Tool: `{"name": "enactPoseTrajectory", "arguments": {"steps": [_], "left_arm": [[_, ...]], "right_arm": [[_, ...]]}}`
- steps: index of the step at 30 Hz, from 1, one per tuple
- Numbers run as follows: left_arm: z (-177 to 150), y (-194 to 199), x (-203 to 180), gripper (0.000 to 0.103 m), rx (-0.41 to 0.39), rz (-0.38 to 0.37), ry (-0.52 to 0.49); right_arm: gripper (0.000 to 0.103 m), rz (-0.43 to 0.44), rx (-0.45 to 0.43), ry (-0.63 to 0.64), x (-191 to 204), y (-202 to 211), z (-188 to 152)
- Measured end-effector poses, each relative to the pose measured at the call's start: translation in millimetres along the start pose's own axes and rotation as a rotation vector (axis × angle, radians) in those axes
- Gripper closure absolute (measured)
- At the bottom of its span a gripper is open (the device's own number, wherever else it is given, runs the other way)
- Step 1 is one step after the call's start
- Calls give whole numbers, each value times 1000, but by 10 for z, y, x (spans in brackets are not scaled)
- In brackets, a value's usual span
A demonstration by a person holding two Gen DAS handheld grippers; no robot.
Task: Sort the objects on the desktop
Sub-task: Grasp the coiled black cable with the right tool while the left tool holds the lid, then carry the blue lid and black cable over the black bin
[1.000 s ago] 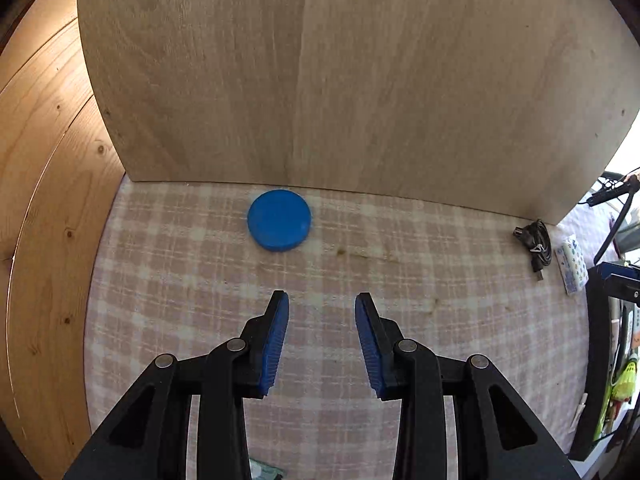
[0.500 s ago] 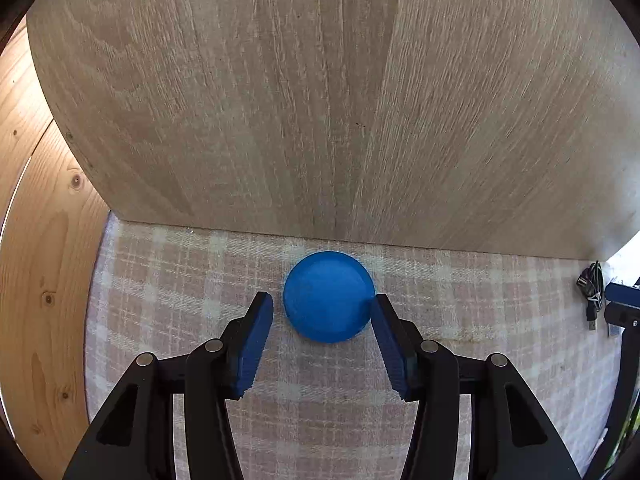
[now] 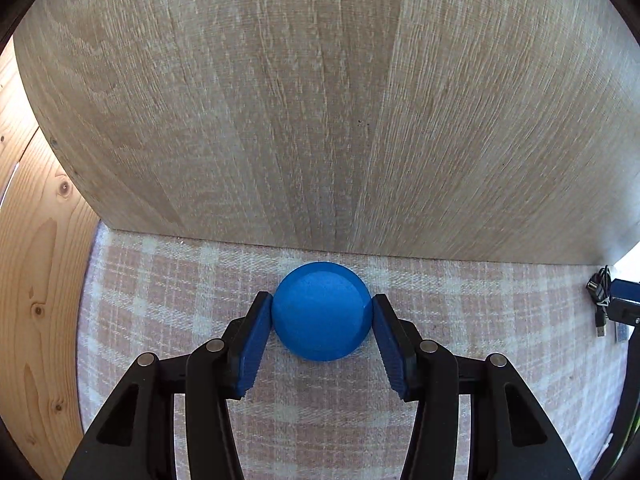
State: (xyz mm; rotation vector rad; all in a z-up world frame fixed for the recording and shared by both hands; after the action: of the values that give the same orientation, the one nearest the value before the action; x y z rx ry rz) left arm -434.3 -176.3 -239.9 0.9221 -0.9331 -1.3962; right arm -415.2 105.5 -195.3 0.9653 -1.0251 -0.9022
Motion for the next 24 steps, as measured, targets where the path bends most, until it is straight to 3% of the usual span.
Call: {"name": "enactPoseTrajectory", "arguments": {"steps": [7, 12, 19, 24], "left_arm": [[-29, -8, -78, 49, -8, 11, 0], [-140, 26, -180, 49, -9, -10, -17], [-537, 178, -426, 49, 2, -37, -55], [-1025, 370, -732, 49, 16, -57, -95]], "right_arm": [[54, -41, 55, -8, -87, -202, -32], [55, -46, 43, -6, -68, -231, -70], [83, -16, 71, 24, 8, -219, -308], [87, 30, 93, 26, 31, -197, -548]]}}
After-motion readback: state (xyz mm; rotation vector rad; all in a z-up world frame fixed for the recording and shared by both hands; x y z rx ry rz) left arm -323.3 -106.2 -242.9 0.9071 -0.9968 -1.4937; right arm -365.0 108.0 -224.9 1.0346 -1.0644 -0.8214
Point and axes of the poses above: each gripper's, at about its wrist camera, not at the fingertips, and y roughly against the way its jaws point, x to its left, z to its top, the point moved 3 cm from there along -y, roughly the way its jaws point, and after that the axes turned 5 degrees about -y, right-handed, at the moved point
